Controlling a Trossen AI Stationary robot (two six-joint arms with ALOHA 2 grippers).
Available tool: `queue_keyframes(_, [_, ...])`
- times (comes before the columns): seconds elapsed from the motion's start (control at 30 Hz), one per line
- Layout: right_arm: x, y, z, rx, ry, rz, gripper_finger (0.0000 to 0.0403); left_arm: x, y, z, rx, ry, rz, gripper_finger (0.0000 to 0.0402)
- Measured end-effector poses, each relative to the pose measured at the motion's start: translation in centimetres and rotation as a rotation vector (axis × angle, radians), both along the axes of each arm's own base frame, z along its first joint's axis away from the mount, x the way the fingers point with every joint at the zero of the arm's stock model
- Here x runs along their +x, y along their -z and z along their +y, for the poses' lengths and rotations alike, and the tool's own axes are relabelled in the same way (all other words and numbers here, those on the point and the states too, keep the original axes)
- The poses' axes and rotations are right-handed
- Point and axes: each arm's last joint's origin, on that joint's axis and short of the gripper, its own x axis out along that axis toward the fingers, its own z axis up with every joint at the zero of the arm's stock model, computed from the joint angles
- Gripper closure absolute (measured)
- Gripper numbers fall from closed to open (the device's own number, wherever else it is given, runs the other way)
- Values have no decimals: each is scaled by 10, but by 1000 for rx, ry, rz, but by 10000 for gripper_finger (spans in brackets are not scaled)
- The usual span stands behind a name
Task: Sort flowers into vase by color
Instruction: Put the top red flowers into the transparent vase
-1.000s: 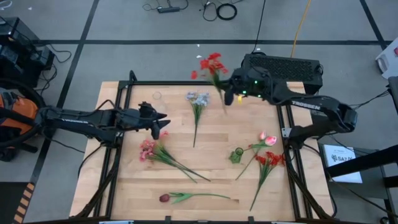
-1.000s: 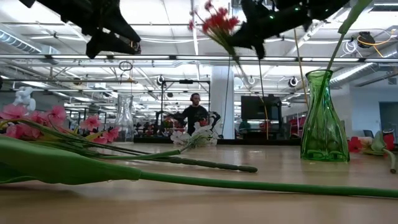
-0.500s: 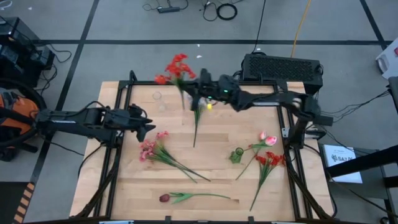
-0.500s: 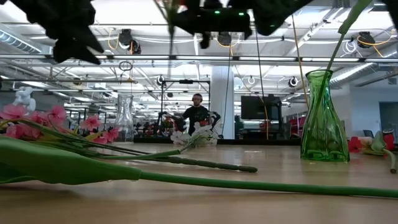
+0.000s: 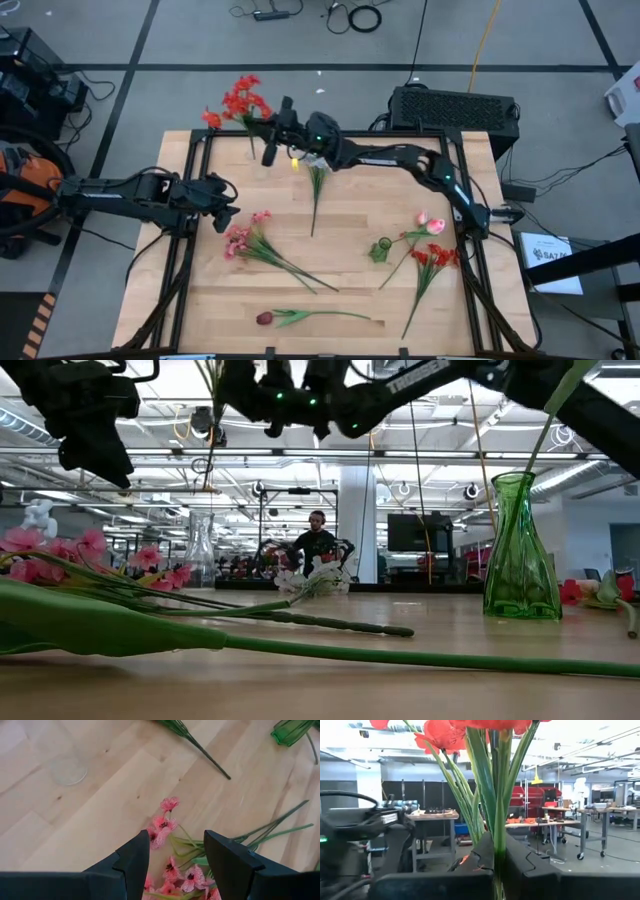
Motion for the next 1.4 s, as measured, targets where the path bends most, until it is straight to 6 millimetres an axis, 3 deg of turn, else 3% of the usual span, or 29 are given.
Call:
queue_keyframes(0.4, [10, 25, -29, 19, 36, 15, 402, 0, 0, 0, 26, 13, 5, 208])
queue_keyframes(0.67, [22, 65, -30, 61, -33, 39, 402, 0, 0, 1, 18, -16, -1, 208])
queue_keyframes(0.9, [25, 81, -34, 84, -30, 67, 401, 0, 0, 1, 27, -24, -7, 208])
queue_keyframes(1.4, [29, 108, -31, 126, -19, 335, 356, 0, 0, 2, 42, -36, 1, 208])
